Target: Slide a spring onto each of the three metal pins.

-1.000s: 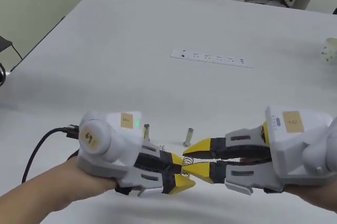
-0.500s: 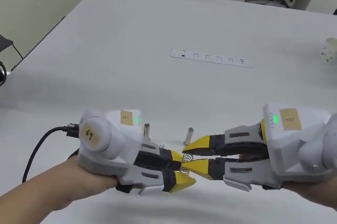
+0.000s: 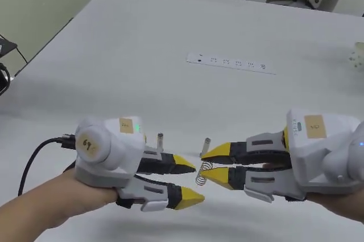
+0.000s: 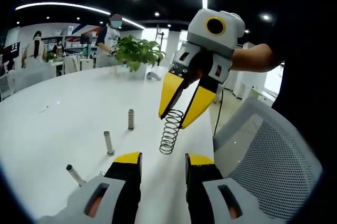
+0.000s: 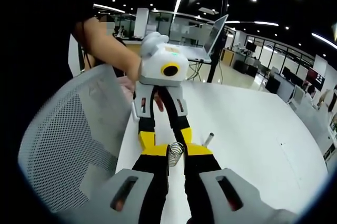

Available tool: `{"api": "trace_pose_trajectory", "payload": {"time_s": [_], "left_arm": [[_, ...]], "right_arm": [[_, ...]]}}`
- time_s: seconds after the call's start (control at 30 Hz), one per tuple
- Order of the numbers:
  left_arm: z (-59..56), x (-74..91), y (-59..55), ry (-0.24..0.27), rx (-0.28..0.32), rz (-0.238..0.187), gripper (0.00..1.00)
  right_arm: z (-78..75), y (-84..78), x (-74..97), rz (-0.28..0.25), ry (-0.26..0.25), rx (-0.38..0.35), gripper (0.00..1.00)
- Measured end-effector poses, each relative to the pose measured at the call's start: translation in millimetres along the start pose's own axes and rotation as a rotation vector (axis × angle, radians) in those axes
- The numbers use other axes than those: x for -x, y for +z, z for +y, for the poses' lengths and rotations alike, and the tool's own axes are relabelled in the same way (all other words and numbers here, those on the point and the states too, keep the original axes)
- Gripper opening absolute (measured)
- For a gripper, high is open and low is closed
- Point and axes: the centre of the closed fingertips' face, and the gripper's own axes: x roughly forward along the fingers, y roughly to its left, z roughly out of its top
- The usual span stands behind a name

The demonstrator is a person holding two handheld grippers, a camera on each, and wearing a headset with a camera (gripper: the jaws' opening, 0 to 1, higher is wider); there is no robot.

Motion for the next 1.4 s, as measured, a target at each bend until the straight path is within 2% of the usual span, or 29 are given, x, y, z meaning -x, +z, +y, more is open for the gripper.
{"api": "trace_pose_trajectory", "payload": {"time_s": [0.2,0.37,0.57,0.9,1.3,1.4], "left_arm": [[9.8,11.7,-3.3,0.045,0.021,-0.008,0.35],[16.9,20.1,-10.3,0.075,0.032,0.004,0.43],[27.2,34.5,-16.2,0.126,0.063,-0.012,0.51],[37.3,52.7,-25.7,0.189,0.099,-0.018,0.71],[47.1,71.0,-27.9,0.259,0.144,-0.050,0.96],[49.3,74.2,-26.7,0.276,0.145,-0.066,0.98]], "right_arm": [[0.3,-3.1,-0.7,0.011,-0.004,0.004,0.07],[-2.5,-3.7,-0.3,0.014,-0.016,0.008,0.07],[-7.4,-8.4,1.0,0.026,-0.033,0.002,0.07],[-10.0,-13.8,0.2,0.038,-0.049,0.000,0.07],[-21.9,-20.0,6.8,0.055,-0.094,0.003,0.08],[-23.2,-21.0,7.0,0.060,-0.097,0.006,0.08]]}}
